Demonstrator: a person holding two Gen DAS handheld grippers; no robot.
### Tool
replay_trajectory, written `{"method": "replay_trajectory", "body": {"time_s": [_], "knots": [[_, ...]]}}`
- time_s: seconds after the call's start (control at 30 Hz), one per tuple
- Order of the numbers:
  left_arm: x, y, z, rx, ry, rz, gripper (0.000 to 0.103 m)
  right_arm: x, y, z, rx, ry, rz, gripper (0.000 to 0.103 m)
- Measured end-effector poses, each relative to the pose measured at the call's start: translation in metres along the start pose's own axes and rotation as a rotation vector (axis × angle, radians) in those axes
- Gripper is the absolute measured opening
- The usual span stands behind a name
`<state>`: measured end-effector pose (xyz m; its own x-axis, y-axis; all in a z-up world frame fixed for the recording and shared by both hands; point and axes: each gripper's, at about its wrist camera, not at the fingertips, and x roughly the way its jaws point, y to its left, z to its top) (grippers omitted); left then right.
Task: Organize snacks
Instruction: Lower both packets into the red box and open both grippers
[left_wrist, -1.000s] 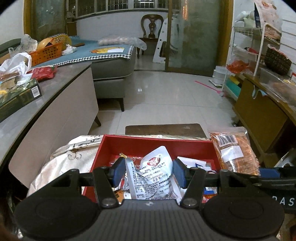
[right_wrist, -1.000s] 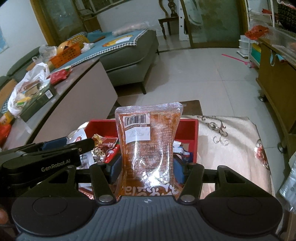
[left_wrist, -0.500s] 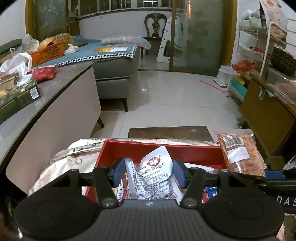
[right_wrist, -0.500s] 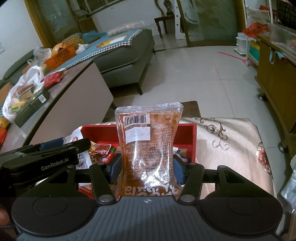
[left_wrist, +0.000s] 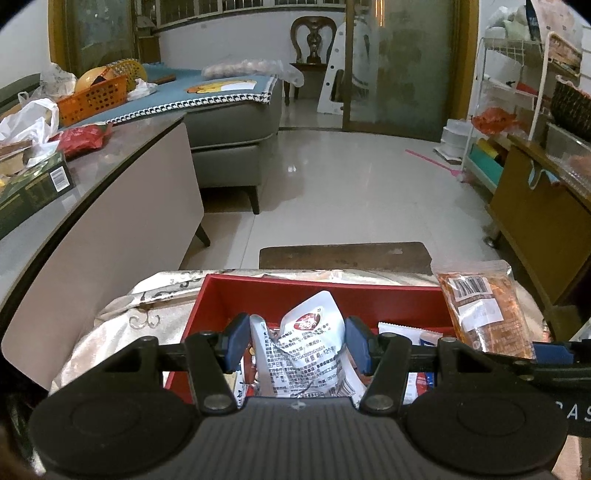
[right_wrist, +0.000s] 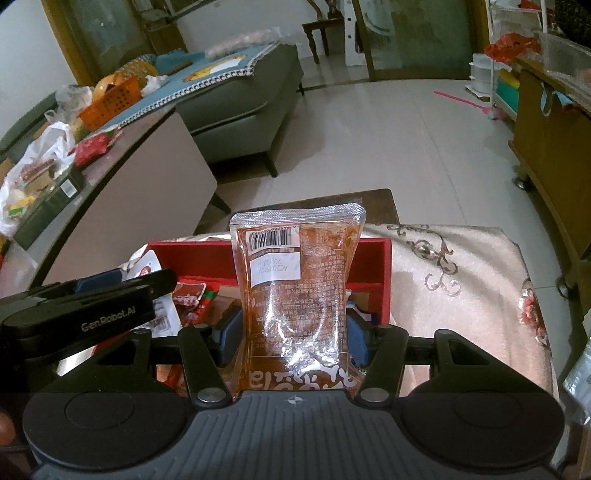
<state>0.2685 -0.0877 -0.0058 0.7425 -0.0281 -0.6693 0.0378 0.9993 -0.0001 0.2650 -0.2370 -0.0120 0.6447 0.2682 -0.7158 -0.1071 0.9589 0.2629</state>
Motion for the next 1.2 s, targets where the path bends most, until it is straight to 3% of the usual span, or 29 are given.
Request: {"method": "replay_trajectory", "body": {"time_s": [1.2], "knots": [[0.029, -0.002, -0.005, 0.017, 0.056, 0.028, 0.050, 0.028, -0.004, -0.002, -0.005, 0.059, -0.037, 0.065]]}}
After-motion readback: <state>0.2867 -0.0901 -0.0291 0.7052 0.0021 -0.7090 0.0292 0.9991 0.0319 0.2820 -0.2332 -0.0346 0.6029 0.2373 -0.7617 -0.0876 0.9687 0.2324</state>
